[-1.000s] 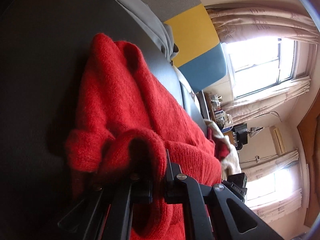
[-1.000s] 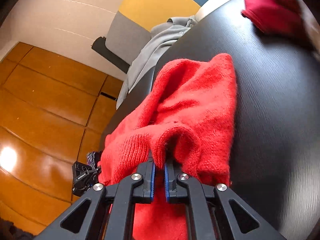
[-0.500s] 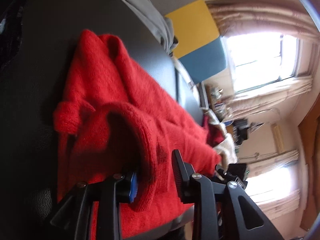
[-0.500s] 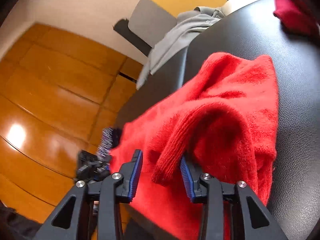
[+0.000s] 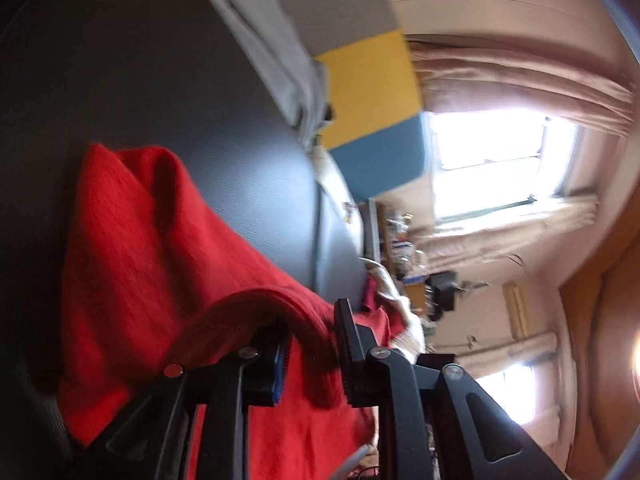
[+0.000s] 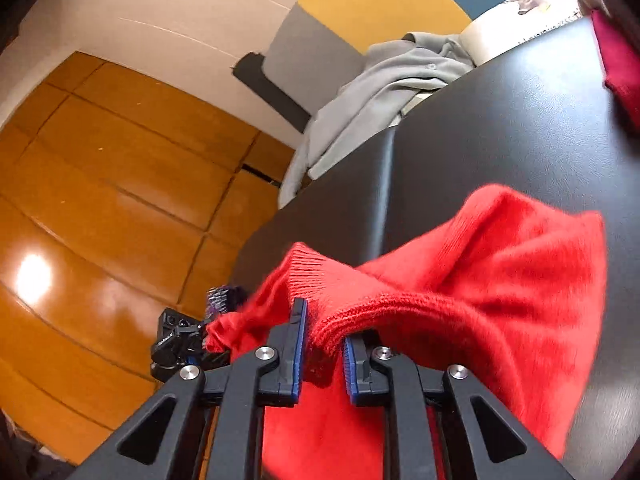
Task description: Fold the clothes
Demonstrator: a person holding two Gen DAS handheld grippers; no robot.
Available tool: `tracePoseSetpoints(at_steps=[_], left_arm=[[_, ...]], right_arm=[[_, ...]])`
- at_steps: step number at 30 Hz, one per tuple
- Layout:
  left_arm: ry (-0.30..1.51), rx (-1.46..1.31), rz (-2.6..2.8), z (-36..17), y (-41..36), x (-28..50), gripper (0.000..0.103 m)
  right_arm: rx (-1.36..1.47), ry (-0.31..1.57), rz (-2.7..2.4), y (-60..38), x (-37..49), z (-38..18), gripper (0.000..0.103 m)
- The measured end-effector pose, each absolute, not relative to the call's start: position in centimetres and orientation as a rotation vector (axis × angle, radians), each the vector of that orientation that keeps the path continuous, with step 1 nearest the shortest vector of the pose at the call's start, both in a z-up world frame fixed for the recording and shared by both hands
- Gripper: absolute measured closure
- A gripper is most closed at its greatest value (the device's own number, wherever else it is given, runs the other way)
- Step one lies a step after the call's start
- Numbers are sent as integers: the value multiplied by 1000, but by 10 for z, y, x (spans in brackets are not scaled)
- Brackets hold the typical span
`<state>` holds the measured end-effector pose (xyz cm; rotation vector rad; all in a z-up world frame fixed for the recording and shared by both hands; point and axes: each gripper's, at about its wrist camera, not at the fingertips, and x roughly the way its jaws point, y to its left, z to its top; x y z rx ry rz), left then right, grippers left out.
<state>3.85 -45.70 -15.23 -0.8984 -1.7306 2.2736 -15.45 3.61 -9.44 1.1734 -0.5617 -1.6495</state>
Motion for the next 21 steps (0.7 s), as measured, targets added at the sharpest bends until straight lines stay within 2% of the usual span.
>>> tracePoseSetpoints(at_steps=[5,7,9,12,15,20,21], left_arm=[[-1770,-901,2303,-151,-473,30,76],[-1741,-913,2375,-145,-480,38,73],[-1686,-952,2457,-141,-485,46,72],[-1570,-1038,2590,-137,-489,59,68],[-1452,-1089,2650,-133,-487,59,64],[-1257,-1150,2695,-128,-478,53,57],[-1226,-1169,2693,-127,-476,49,55]], right_arm=[[1158,-544,-1646,46,-157,-87,74],[1121,-530,-1652,56,-154,-74,53],[1076,-462,-1710,69,-149,-62,46],[1045,-268,-1843,73,-142,-45,45],[1037,8,-1964,62,-140,-46,41],[1149,134,-1958,25,-169,-76,41],[1176,148,-1957,18,-173,-83,45]])
